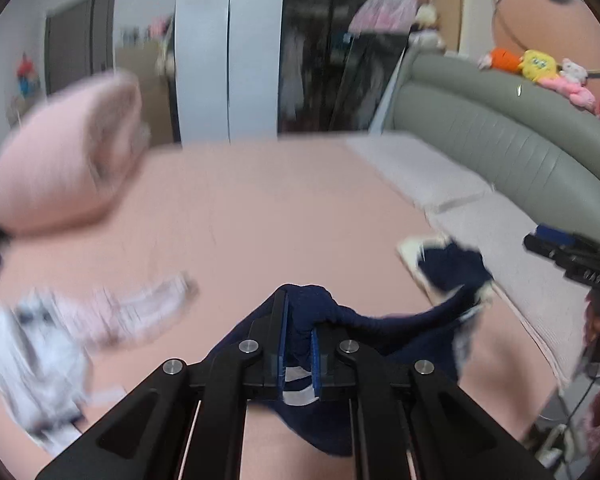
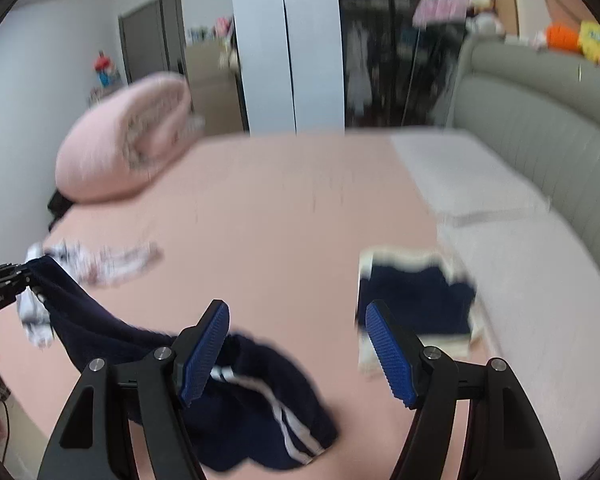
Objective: Fold clothes
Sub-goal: 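Grasp the sweater hem with the left gripper while the right gripper releases and withdraws, then grasp the sweater with the right gripper while the left gripper holds the hem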
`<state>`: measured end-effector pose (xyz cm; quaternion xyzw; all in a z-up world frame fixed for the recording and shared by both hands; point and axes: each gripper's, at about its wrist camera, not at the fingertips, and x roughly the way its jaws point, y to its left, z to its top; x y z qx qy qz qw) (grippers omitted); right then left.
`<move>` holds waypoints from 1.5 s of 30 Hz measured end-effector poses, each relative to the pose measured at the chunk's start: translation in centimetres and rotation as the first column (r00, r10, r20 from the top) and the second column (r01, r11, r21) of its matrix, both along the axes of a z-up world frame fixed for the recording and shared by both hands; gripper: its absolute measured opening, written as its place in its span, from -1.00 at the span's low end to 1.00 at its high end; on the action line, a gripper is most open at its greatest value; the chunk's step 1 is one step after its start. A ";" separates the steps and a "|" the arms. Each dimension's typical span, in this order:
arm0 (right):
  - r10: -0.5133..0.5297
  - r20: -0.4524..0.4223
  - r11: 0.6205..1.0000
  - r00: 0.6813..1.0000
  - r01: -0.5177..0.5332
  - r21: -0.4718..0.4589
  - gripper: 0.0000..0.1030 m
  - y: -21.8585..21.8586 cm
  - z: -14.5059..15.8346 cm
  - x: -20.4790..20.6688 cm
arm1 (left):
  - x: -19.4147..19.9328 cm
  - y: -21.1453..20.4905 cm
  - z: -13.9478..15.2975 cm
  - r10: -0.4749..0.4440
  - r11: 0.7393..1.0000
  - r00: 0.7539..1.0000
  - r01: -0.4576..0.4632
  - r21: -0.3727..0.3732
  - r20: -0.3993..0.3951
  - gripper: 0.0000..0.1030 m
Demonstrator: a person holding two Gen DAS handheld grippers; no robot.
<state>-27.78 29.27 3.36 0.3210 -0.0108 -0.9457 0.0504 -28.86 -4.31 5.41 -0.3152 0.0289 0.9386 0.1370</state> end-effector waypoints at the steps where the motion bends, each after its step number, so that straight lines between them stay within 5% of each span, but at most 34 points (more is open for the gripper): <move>1: -0.002 -0.047 1.000 0.999 0.002 0.008 0.37 -0.1 1.8 0.2 | 0.5 0.3 1.9 -0.010 1.000 0.998 0.009 -0.011 -0.055 -0.85; 3: 0.009 -0.108 1.000 0.994 -0.006 0.022 0.38 -0.3 4.8 0.7 | 1.1 0.6 3.5 -0.020 1.000 0.996 0.018 -0.017 -0.084 -0.85; 6: 0.077 -0.074 0.997 0.994 -0.077 0.007 0.38 -1.8 5.3 1.0 | 2.1 1.2 4.2 -0.028 0.999 0.995 0.024 -0.040 -0.097 -0.85; 14: 0.245 0.182 0.969 0.952 -0.240 -0.053 0.38 -7.7 -4.1 1.6 | 3.4 0.6 1.3 -0.056 0.998 0.998 0.055 -0.025 -0.031 -0.85; 23: 0.306 0.353 0.951 0.884 -0.296 -0.085 0.38 -12.1 -10.6 -0.6 | 6.5 -0.1 2.5 -0.095 0.995 0.993 0.093 -0.035 -0.070 -0.85; 34: 0.262 0.367 0.960 0.893 -0.202 -0.194 0.39 -12.2 -13.7 -3.0 | 7.4 -0.9 1.8 -0.111 0.994 0.992 0.111 -0.008 -0.064 -0.85; 41: 0.280 0.406 0.960 0.870 -0.253 -0.121 0.37 -13.9 -15.7 -4.7 | 7.8 -1.4 1.4 -0.111 0.993 0.992 0.112 0.021 -0.058 -0.85; 45: 0.312 0.406 0.950 0.859 -0.274 -0.151 -0.60 -14.7 -17.0 -5.1 | 8.4 -1.9 1.1 -0.102 0.993 0.994 0.105 0.057 -0.044 -0.85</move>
